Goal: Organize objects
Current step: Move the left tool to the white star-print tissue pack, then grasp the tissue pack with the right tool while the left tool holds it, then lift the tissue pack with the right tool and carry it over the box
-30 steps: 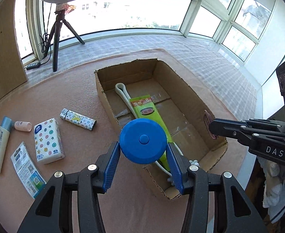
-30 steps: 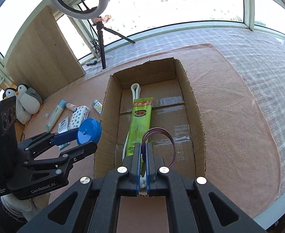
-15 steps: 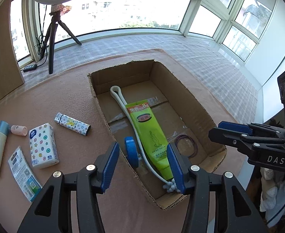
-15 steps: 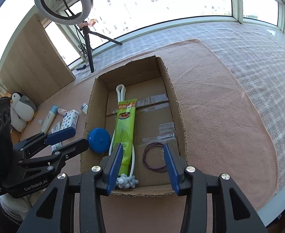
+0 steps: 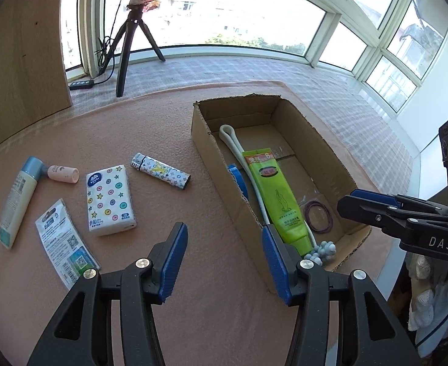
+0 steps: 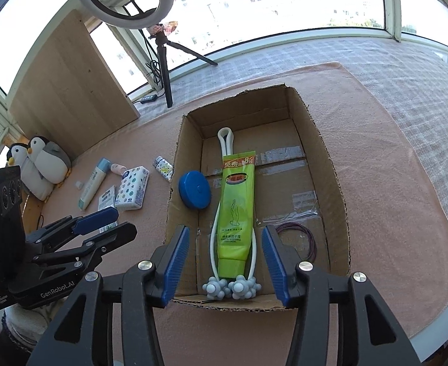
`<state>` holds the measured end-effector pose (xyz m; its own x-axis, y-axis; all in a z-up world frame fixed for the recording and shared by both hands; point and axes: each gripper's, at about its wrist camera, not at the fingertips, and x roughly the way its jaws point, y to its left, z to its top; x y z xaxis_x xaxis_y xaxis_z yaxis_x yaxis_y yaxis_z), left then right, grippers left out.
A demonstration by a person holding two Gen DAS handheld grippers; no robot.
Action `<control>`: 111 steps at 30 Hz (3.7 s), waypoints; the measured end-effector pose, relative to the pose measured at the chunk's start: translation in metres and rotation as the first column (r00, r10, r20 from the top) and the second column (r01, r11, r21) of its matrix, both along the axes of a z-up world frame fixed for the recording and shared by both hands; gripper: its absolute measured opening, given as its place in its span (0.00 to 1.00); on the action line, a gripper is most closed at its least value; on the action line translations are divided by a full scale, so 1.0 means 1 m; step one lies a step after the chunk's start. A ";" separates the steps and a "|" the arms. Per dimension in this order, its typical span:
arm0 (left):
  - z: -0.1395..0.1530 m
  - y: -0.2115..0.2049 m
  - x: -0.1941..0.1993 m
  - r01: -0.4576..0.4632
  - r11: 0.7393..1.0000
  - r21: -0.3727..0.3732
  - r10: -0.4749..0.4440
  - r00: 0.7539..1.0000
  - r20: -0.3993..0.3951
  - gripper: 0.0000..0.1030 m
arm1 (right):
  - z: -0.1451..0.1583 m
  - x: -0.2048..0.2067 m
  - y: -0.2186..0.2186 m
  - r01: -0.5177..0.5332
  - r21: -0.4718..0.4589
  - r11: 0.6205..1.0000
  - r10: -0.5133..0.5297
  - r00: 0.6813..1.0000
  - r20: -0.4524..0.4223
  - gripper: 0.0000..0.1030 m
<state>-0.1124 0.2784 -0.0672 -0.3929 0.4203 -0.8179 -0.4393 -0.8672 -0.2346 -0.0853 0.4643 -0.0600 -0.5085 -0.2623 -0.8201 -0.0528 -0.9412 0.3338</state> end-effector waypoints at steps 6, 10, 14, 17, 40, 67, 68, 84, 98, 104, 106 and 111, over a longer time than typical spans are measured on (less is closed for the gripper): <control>-0.011 -0.046 -0.022 -0.100 0.995 0.002 0.100 0.993 0.057 0.53 | 0.003 -0.004 -0.027 -0.036 -0.025 0.999 0.036 0.999 -0.006 0.44; -0.014 -0.063 -0.046 -0.138 0.990 -0.030 0.140 0.987 0.073 0.53 | 0.006 -0.003 -0.045 -0.061 -0.022 0.998 0.061 0.998 -0.010 0.44; -0.017 -0.073 -0.077 -0.171 0.984 -0.047 0.175 0.980 0.089 0.53 | 0.009 -0.001 -0.059 -0.080 -0.014 0.997 0.080 0.997 -0.013 0.44; -0.023 -0.074 -0.102 -0.185 0.981 -0.065 0.191 0.976 0.106 0.53 | 0.009 0.000 -0.067 -0.092 0.002 0.996 0.092 0.996 -0.014 0.44; -0.070 -0.060 -0.128 -0.165 0.982 -0.092 0.179 0.969 0.169 0.52 | 0.000 -0.004 -0.065 -0.089 -0.008 0.996 0.089 0.996 0.016 0.44; -0.058 -0.123 0.013 -0.149 0.989 -0.024 0.151 0.977 0.150 0.59 | -0.024 -0.009 -0.136 -0.199 -0.075 0.977 0.205 0.976 0.072 0.44; -0.056 -0.128 0.017 -0.145 0.989 -0.022 0.147 0.978 0.145 0.62 | -0.025 -0.009 -0.138 -0.205 -0.077 0.976 0.211 0.975 0.076 0.44; -0.065 -0.136 0.050 -0.032 0.999 -0.002 0.032 0.978 0.205 0.63 | -0.078 -0.017 -0.183 -0.296 -0.147 0.944 0.324 0.916 0.237 0.51; -0.070 -0.128 0.052 -0.013 1.000 -0.010 0.014 0.978 0.209 0.56 | -0.090 -0.023 -0.198 -0.318 -0.147 0.937 0.348 0.897 0.271 0.47; -0.069 -0.122 0.052 -0.006 1.000 0.004 0.005 0.979 0.206 0.47 | -0.086 -0.021 -0.203 -0.345 -0.158 0.925 0.375 0.893 0.249 0.30; -0.068 -0.122 0.053 -0.010 1.000 0.006 0.009 0.978 0.206 0.46 | -0.085 -0.020 -0.201 -0.343 -0.159 0.926 0.374 0.894 0.245 0.30; -0.057 -0.115 0.056 0.000 1.000 0.000 0.000 0.983 0.182 0.44 | -0.074 -0.016 -0.195 -0.342 -0.140 0.929 0.366 0.905 0.216 0.28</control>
<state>-0.0561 0.1637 -0.1240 -0.2373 0.4202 -0.8758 -0.3896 -0.8671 -0.3104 -0.1015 0.2694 -0.1344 -0.1641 -0.4735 -0.8654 0.1904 -0.8760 0.4432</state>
